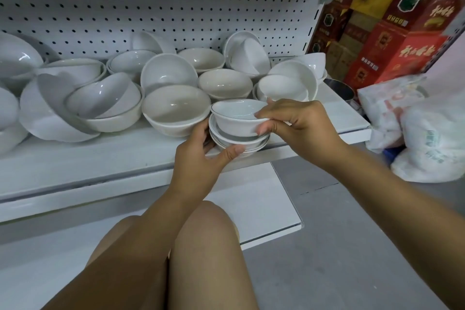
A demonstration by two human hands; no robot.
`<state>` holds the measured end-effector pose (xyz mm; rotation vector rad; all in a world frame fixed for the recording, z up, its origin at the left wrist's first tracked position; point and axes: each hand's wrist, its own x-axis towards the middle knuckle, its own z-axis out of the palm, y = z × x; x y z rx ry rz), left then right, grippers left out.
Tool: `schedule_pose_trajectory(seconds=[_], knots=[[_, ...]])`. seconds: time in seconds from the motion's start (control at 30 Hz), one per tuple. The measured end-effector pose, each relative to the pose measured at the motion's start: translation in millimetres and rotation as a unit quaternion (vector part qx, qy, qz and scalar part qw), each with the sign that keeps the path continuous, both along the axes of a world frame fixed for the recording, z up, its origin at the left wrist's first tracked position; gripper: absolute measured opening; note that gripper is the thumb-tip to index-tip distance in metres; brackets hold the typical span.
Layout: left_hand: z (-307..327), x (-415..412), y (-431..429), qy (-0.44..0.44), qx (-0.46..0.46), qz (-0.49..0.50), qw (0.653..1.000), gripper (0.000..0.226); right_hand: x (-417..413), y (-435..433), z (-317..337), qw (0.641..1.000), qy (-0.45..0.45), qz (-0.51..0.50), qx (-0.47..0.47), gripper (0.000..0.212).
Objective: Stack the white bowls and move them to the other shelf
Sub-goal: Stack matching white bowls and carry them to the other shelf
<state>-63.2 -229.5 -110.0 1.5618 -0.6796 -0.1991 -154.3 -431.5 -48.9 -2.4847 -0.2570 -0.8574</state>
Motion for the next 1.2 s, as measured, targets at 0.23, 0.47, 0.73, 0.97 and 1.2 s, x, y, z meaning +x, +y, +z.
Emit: schedule_pose_trajectory(seconds=[0.23,0.47,0.73,0.97,1.2], knots=[[-2,1,0,0.0,0.002,0.002,1.0,0.077,1,2,-6,0.997,-0.005,0.026,-0.076,0.029],[0,0,1,0.001,0.005,-0.001,1.0,0.076,0,0,-7,0.991,-0.018,0.03,-0.132,0.021],[3,-1,3,0.008,0.005,-0.009,1.0,0.075,-20,22,-28,0.994,-0.023,-0.095,0.051,0.044],[3,-1,3,-0.006,0.006,-0.017,1.0,0.075,-21,75,-46,0.888,-0.006,-0.156,0.432,0.051],[10,-1,6,0.024,-0.018,-0.028,0.999,0.049,-2,90,-38,0.834,-0.007,-0.164,0.527,0.038]])
